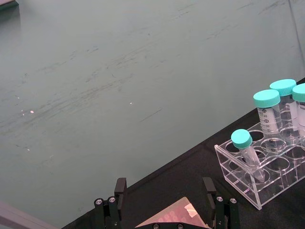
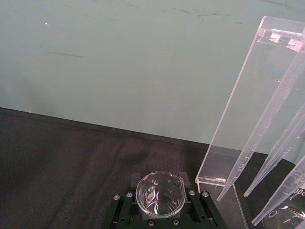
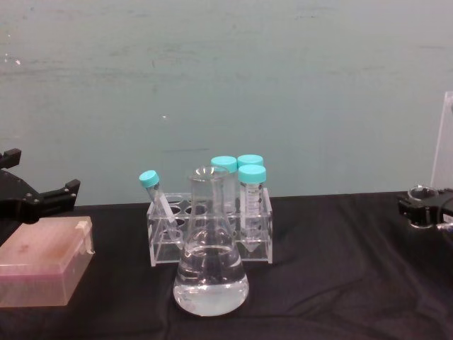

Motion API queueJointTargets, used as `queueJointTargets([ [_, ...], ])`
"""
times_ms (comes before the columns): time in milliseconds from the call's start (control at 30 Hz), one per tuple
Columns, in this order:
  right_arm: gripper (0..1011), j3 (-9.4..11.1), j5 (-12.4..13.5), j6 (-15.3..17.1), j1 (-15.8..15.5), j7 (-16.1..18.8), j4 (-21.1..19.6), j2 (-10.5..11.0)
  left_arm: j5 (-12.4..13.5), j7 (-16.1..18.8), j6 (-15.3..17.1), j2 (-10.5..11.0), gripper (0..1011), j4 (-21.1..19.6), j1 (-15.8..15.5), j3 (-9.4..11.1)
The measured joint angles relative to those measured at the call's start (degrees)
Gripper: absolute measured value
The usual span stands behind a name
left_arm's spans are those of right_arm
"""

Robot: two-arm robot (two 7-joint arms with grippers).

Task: Place the experimental apparatus aside using one hand.

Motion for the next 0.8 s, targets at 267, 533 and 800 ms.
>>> queueJointTargets([
  [267, 469, 0.0, 0.1, 0.1, 0.0, -0.1, 0.0, 0.0, 0.0, 0.0, 0.0, 0.0, 1000, 0.0, 0.0, 0.0],
  [533, 469, 0.1, 0.1, 0.2, 0.0, -0.2, 0.0, 0.0, 0.0, 0.0, 0.0, 0.0, 1000, 0.0, 0.0, 0.0],
  [800, 469, 0.1, 0.2, 0.2, 0.0, -0.2, -0.1, 0.0, 0.0, 0.0, 0.0, 0.0, 1000, 0.0, 0.0, 0.0],
])
